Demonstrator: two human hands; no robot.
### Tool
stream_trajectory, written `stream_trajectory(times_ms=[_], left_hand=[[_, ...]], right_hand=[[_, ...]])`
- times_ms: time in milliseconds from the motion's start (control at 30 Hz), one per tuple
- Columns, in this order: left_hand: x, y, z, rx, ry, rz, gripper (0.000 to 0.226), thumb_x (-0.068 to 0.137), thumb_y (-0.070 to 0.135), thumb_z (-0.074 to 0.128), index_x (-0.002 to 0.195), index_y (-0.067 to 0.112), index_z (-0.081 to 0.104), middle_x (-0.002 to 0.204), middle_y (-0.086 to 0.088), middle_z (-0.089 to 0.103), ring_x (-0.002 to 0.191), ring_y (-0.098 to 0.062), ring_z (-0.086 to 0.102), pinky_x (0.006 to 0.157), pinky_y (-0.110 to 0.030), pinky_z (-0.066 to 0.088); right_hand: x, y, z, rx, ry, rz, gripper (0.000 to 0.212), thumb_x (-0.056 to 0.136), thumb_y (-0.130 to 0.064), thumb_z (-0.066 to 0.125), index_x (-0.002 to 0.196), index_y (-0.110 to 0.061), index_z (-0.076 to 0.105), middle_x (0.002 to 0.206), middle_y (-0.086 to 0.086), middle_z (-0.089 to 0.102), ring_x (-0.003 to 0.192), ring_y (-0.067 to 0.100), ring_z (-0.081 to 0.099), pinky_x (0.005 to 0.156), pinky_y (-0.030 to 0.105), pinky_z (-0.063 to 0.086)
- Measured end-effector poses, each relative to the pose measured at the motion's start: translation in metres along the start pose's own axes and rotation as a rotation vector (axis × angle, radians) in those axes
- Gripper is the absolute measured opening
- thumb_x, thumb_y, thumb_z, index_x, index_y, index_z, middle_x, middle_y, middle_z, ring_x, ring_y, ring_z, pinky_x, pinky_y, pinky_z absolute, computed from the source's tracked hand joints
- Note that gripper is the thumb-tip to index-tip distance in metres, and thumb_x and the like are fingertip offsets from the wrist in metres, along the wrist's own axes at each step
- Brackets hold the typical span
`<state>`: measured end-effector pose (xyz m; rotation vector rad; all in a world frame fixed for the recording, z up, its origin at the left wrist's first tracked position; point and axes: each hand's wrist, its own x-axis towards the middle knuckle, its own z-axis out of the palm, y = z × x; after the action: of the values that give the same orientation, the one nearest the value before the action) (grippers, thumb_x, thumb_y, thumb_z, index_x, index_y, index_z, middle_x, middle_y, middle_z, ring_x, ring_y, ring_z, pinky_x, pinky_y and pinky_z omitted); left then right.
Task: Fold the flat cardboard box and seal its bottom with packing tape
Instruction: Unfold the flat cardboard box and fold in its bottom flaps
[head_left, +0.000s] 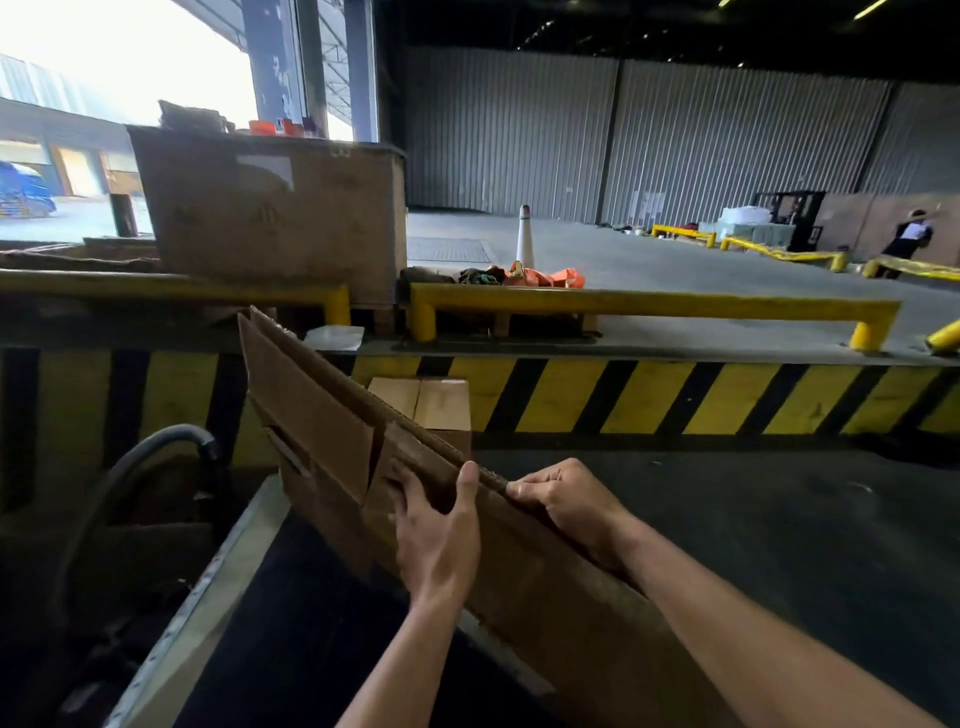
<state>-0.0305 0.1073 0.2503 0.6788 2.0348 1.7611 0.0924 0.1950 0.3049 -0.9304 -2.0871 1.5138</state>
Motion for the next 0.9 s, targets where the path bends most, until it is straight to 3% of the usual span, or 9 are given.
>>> stream_trajectory(times_ms=[133, 267, 500, 567, 633, 700, 733, 833, 900], left_hand=[[0.008, 0.0, -0.001, 0.035, -0.01, 0.026, 0.091, 0.09, 0.073, 0.051, 0.161, 0.037, 0.007, 0.163, -0.005, 0.028, 0.143, -0.034, 0.036, 0.113, -0.054, 0.033], [0.019, 0.001, -0.004, 0.061, -0.038, 0.009, 0.086, 0.096, 0.062, 0.05, 0.161, 0.031, 0.005, 0.17, -0.006, 0.003, 0.151, -0.04, 0.019, 0.116, -0.059, 0.029], [0.015, 0.009, 0.0, 0.076, -0.177, -0.169, 0.113, 0.09, 0.048, 0.064, 0.154, 0.035, -0.028, 0.166, -0.013, -0.025, 0.15, -0.05, 0.014, 0.118, -0.06, 0.029], [0.017, 0.008, -0.002, 0.02, -0.177, -0.166, 0.112, 0.093, 0.034, 0.062, 0.151, 0.033, -0.034, 0.168, -0.018, -0.015, 0.146, -0.046, 0.027, 0.115, -0.056, 0.036], [0.02, 0.007, -0.004, -0.022, -0.14, -0.155, 0.108, 0.094, 0.023, 0.058, 0.152, 0.031, -0.032, 0.164, -0.025, 0.016, 0.128, -0.037, 0.052, 0.097, -0.047, 0.053], [0.021, 0.007, -0.004, -0.035, -0.086, -0.148, 0.1, 0.093, 0.015, 0.052, 0.157, 0.025, -0.025, 0.134, -0.021, 0.057, 0.096, -0.024, 0.066, 0.071, -0.033, 0.054], [0.021, 0.01, -0.005, -0.031, -0.071, -0.133, 0.096, 0.094, 0.012, 0.049, 0.158, 0.022, -0.021, 0.117, -0.015, 0.063, 0.085, -0.021, 0.065, 0.066, -0.031, 0.05], [0.023, 0.023, -0.008, -0.058, -0.066, -0.112, 0.089, 0.096, 0.008, 0.045, 0.16, 0.017, -0.015, 0.098, -0.001, 0.052, 0.075, -0.009, 0.048, 0.077, -0.034, 0.041], [0.029, 0.032, -0.01, -0.062, -0.072, -0.103, 0.087, 0.095, 0.006, 0.044, 0.162, 0.016, -0.01, 0.105, -0.002, 0.051, 0.075, -0.007, 0.045, 0.076, -0.034, 0.04]], right_hand=[[0.007, -0.001, 0.001, -0.051, 0.055, -0.02, 0.023, 0.099, -0.024, 0.059, 0.097, -0.013, 0.079, 0.083, 0.004, 0.077, 0.079, 0.019, 0.074, 0.076, 0.036, 0.061], [0.02, 0.008, 0.007, -0.235, 0.212, -0.116, 0.024, 0.099, -0.024, 0.058, 0.091, -0.016, 0.079, 0.078, 0.001, 0.076, 0.074, 0.016, 0.072, 0.075, 0.039, 0.061], [0.033, 0.019, 0.009, -0.462, 0.374, -0.262, 0.021, 0.1, -0.021, 0.056, 0.099, -0.019, 0.077, 0.089, -0.005, 0.075, 0.076, 0.001, 0.066, 0.067, 0.017, 0.054], [0.037, 0.019, 0.007, -0.469, 0.347, -0.268, 0.019, 0.099, -0.021, 0.057, 0.104, -0.019, 0.076, 0.09, -0.008, 0.073, 0.076, -0.001, 0.066, 0.067, 0.016, 0.055], [0.042, 0.018, 0.004, -0.486, 0.327, -0.266, 0.018, 0.099, -0.021, 0.059, 0.105, -0.02, 0.076, 0.089, -0.008, 0.075, 0.077, 0.001, 0.068, 0.071, 0.023, 0.059], [0.048, 0.015, -0.001, -0.508, 0.289, -0.26, 0.02, 0.099, -0.02, 0.058, 0.112, -0.021, 0.074, 0.099, -0.005, 0.076, 0.082, -0.001, 0.067, 0.081, 0.026, 0.058], [0.051, 0.014, -0.004, -0.521, 0.256, -0.258, 0.024, 0.099, -0.02, 0.058, 0.119, -0.023, 0.071, 0.109, -0.005, 0.074, 0.086, -0.003, 0.064, 0.085, 0.023, 0.056], [0.06, 0.01, -0.02, -0.567, 0.152, -0.22, 0.038, 0.1, -0.019, 0.056, 0.136, -0.031, 0.058, 0.13, -0.006, 0.065, 0.097, -0.003, 0.061, 0.091, 0.021, 0.049], [0.064, 0.006, -0.029, -0.624, 0.108, -0.183, 0.04, 0.1, -0.019, 0.055, 0.138, -0.031, 0.056, 0.136, -0.007, 0.061, 0.117, 0.008, 0.059, 0.101, 0.026, 0.047]])
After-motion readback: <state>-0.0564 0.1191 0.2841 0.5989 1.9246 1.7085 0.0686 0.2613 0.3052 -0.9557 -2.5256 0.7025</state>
